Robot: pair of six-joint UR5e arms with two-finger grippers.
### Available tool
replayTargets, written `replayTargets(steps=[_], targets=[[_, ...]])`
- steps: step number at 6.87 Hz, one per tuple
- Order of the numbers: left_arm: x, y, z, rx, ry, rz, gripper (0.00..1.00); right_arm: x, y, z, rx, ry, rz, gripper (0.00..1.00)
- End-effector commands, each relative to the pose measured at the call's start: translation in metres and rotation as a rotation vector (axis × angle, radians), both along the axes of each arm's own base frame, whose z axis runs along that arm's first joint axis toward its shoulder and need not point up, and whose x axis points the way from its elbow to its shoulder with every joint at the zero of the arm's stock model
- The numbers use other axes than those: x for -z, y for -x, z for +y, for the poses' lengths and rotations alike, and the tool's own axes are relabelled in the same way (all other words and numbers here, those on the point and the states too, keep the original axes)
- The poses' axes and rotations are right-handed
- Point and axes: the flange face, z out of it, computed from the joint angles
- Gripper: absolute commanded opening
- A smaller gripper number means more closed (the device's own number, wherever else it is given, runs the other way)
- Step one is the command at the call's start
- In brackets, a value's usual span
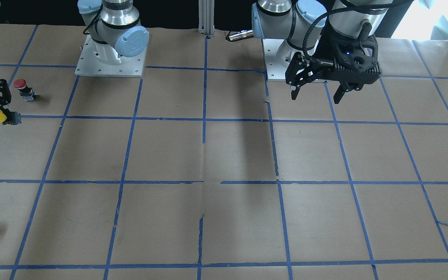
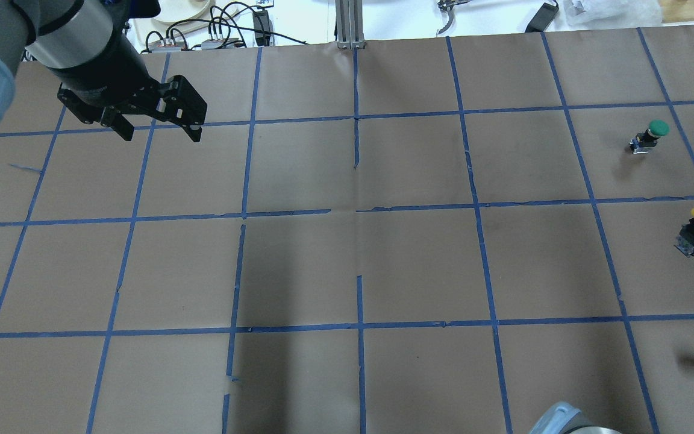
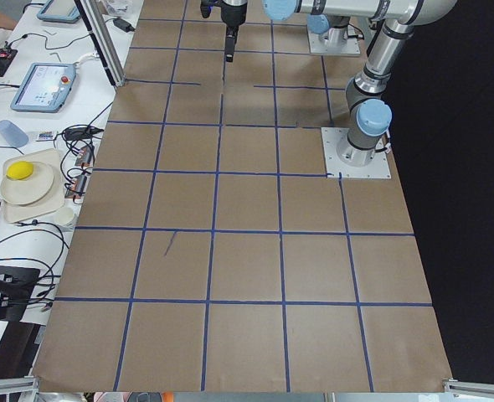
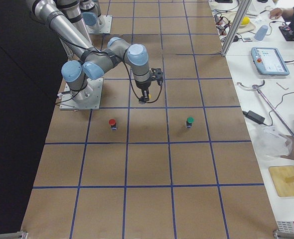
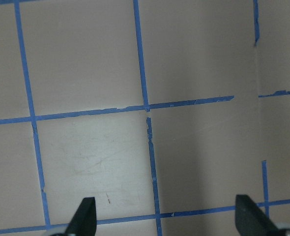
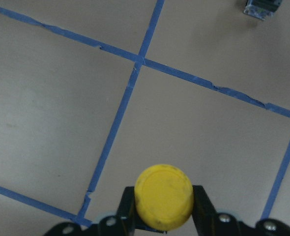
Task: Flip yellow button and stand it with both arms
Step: 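Lower the button upright onto the table with the right gripper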
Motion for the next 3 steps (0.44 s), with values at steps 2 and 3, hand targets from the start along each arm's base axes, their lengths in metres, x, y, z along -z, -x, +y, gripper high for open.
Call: replayTargets(steps=[2,3], targets=[[0.003,-0.005,0.004,-0.044,-0.061,-0.009,1.0,0.058,0.082,-0.001,-0.245,0.218,-0.077,0.05],[0.003,-0.01,0.009,-0.106,-0.094,-0.044,1.0,0.057,0.08,-0.008,-0.329,0.331,-0.088,0.05]])
